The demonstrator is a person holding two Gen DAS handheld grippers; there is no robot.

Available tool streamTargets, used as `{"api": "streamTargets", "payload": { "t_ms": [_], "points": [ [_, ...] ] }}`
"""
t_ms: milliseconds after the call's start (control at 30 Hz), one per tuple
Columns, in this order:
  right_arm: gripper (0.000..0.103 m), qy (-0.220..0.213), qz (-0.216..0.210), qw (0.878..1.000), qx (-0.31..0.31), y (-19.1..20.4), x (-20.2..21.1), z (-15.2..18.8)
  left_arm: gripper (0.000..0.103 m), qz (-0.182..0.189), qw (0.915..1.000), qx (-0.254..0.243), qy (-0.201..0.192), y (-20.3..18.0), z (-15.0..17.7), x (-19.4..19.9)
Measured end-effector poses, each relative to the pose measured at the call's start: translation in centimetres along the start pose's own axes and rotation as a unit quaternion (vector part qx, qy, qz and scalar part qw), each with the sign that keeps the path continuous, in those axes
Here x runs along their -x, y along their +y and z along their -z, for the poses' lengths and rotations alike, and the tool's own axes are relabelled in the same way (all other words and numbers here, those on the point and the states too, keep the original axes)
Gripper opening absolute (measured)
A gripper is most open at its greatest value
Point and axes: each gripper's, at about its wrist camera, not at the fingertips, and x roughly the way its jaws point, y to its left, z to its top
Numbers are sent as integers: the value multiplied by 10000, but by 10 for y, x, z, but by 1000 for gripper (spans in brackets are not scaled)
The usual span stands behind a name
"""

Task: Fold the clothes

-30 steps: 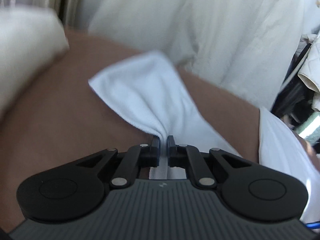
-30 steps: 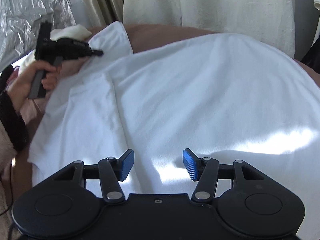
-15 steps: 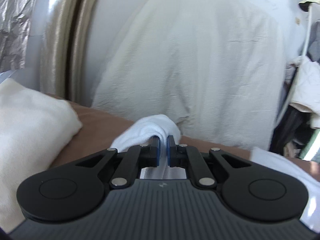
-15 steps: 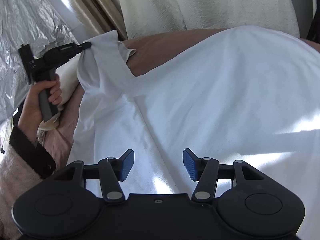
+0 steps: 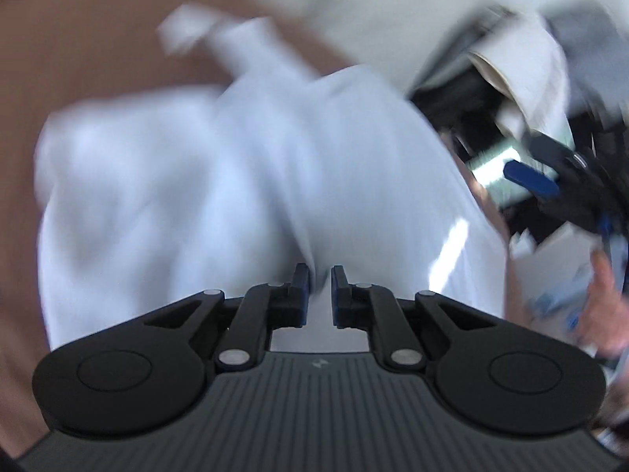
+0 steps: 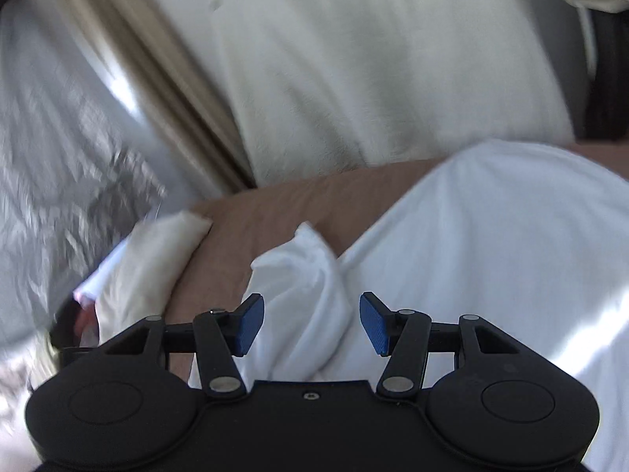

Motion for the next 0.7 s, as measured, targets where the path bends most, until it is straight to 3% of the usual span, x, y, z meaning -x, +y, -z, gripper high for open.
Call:
{"api": "streamTargets", "payload": {
  "t_ms": [100, 200, 233, 333, 367, 433, 467, 500, 533, 567, 600, 700],
  "points": [
    [60, 342, -72, 9984, 440, 21, -32, 0, 9, 230, 9978, 603, -147, 20, -2, 3],
    [60, 708, 20, 9883, 1350, 37, -79, -9, 14, -89, 9994, 269, -197, 13, -7, -1],
    [60, 727, 37, 9862, 1487, 36, -94, -12, 14, -88, 9990, 368, -228, 14, -3, -1],
    [60, 994, -85, 9855, 1372, 48, -140, -14, 14, -99, 9975, 583, -386, 17, 6, -2],
    [60, 1085, -45, 9827, 1503, 57, -156, -13, 14, -111, 9970, 598, -471, 18, 6, -2],
    [60, 1119, 493, 9736, 1929, 71, -171, -3, 14, -145, 9979, 442, -454, 16, 3, -3],
    [57, 1190, 751, 9657, 2181, 72, -180, 1, 14, -162, 9982, 364, -446, 15, 2, -3],
    [31, 1259, 1006, 9565, 2430, 73, -189, 5, 14, -184, 9985, 275, -438, 13, 1, -3],
    [17, 1273, 962, 9521, 2608, 70, -187, 7, 14, -256, 9987, 70, -436, 12, 0, -1],
    [15, 1286, 918, 9474, 2784, 67, -185, 10, 14, -303, 9984, -94, -464, 10, -2, -1],
    [10, 1052, 788, 9548, 2664, 62, -172, 11, 14, -317, 9981, -130, -518, 11, -1, 1],
    [8, 609, 741, 9761, 1950, 55, -134, 11, 14, -210, 9977, 234, -605, 19, 0, 4]
  ]
}}
